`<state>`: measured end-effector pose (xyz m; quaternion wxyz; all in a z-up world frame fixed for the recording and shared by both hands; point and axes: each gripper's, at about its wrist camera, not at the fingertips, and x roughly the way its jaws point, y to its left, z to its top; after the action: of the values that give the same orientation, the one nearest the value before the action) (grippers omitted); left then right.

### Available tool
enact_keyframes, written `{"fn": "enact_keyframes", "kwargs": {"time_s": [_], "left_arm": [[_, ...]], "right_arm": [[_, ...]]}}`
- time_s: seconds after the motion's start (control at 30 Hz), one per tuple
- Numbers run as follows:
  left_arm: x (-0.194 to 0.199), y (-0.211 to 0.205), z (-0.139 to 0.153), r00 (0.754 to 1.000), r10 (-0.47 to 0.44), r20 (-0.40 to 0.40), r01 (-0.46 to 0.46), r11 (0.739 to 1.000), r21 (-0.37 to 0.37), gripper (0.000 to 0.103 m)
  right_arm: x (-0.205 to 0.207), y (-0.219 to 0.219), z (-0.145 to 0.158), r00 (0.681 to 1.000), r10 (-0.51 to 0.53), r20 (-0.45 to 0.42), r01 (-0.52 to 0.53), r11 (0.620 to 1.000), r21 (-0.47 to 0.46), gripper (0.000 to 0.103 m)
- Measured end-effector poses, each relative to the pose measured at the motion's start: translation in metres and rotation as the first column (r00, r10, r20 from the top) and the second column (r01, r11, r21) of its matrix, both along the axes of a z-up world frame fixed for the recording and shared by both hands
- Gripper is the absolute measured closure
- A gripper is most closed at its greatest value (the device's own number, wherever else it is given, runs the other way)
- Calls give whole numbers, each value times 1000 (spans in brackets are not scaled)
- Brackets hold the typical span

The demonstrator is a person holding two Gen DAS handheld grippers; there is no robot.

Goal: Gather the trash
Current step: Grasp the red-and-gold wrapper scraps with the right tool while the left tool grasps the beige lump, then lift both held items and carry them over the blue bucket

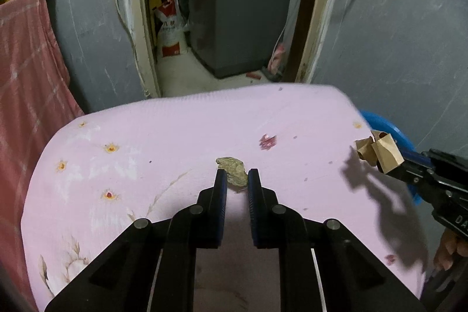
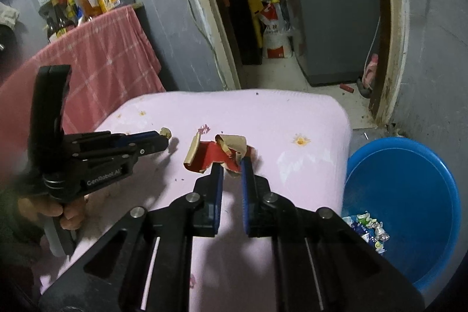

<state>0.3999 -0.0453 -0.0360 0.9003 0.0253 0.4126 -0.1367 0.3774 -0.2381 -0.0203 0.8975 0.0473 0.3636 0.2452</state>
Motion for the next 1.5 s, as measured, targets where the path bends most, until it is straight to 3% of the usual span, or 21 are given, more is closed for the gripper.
{"fn": "enact_keyframes", "kwargs": {"time_s": [0.2,0.43,0.67,0.9,1.13,1.5], "left_arm": [[-20,-6,28,995,-4,102,12,997,-81,92],[-38,-26,68,972,-10,235,53,982,-179,92],[-59,-64,109,928,-32,370,128,963,-237,92],[-74,-107,133,883,-83,461,216,945,-244,92],[-71,-160,126,881,-165,443,283,935,-215,92],[-45,-211,82,923,-239,302,299,938,-173,92]], "right_arm": [[-20,-18,25,996,-41,85,38,998,41,93],[-49,-45,62,972,-105,212,91,993,75,93],[-85,-79,96,907,-200,370,170,979,112,93],[-107,-118,109,844,-302,444,261,953,153,93],[-107,-161,94,837,-384,390,334,923,191,93],[-87,-197,43,872,-425,244,390,903,181,93]]}}
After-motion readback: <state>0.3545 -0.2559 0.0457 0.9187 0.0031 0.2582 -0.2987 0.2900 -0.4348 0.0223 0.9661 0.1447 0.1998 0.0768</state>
